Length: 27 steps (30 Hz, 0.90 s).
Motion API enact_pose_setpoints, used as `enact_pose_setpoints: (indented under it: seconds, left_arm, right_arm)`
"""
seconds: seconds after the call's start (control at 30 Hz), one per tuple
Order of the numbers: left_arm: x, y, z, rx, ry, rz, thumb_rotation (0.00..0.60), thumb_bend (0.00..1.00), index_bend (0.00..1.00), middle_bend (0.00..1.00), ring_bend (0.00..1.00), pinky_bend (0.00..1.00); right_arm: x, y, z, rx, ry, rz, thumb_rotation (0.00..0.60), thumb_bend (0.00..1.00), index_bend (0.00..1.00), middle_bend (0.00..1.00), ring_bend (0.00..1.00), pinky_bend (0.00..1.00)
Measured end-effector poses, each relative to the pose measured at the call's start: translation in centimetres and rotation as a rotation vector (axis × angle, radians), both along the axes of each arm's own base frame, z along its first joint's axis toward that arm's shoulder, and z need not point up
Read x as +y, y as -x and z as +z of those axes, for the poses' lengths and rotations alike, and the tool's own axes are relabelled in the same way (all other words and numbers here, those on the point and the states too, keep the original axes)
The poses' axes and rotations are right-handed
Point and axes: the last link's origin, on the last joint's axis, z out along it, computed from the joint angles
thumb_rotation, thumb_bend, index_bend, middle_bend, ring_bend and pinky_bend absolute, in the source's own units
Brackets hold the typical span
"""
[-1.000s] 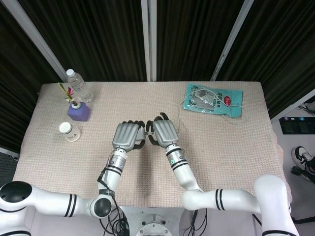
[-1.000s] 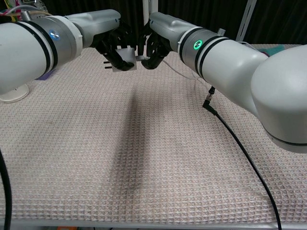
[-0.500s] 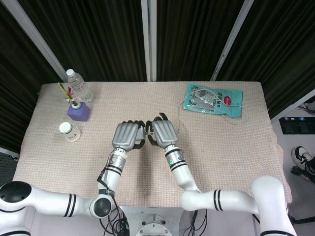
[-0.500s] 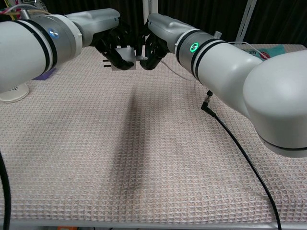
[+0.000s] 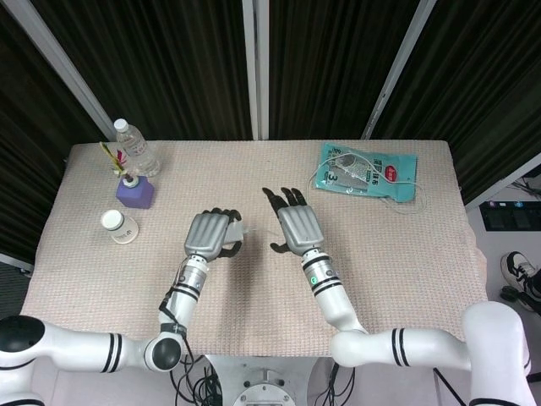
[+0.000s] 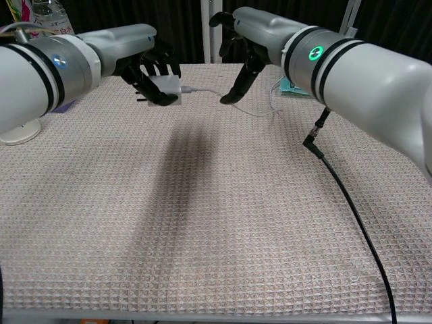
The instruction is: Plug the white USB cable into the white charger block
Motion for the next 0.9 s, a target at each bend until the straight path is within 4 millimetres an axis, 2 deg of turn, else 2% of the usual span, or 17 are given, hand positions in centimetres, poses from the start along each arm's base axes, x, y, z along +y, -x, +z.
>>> enact_pose_setpoints:
  seconds: [0.23, 0.33, 0.5, 0.57, 0.67, 0.77, 0.9]
  left_arm:
    - [0.8, 3.4, -1.6, 0.062, 0.050, 0.015, 0.600, 0.31, 0.36, 0.31, 0.14, 0.18]
    - [1.2, 4.7, -2.3, 0.089, 0.064, 0.028, 0.600, 0.30, 0.27, 0.24, 0.08, 0.15]
    - [1.3, 6.0, -2.7, 0.097, 0.061, 0.042, 0.600, 0.28, 0.13, 0.17, 0.04, 0.12]
    - [1.2, 6.2, -2.4, 0.082, 0.052, 0.044, 0.600, 0.28, 0.11, 0.17, 0.03, 0.12]
    - [1.1, 6.6, -1.2, 0.060, 0.025, 0.033, 0.600, 0.28, 0.11, 0.17, 0.03, 0.12]
    - [0.8, 7.5, 1.3, 0.045, -0.030, 0.017, 0.600, 0.28, 0.12, 0.16, 0.03, 0.11]
    - [0.0, 10.3, 6.3, 0.062, -0.156, 0.000, 0.600, 0.27, 0.13, 0.17, 0.04, 0.10]
  right_arm:
    - [-0.2, 3.3, 4.1, 0.071, 0.078, -0.019, 0.600, 0.04, 0.00, 0.19, 0.04, 0.04]
    - [0.0, 5.0, 5.7, 0.088, 0.102, -0.036, 0.600, 0.05, 0.00, 0.19, 0.04, 0.04]
    - [0.6, 7.7, 7.9, 0.100, 0.126, -0.063, 0.600, 0.05, 0.00, 0.19, 0.04, 0.04]
    - [1.0, 8.8, 8.8, 0.107, 0.136, -0.072, 0.600, 0.06, 0.00, 0.19, 0.04, 0.04]
    - [1.6, 10.4, 10.1, 0.119, 0.151, -0.088, 0.600, 0.07, 0.00, 0.19, 0.04, 0.04]
    - [2.3, 12.2, 11.7, 0.135, 0.167, -0.102, 0.600, 0.11, 0.00, 0.20, 0.04, 0.07]
    - [3.7, 14.6, 13.9, 0.129, 0.183, -0.109, 0.600, 0.22, 0.07, 0.22, 0.05, 0.07]
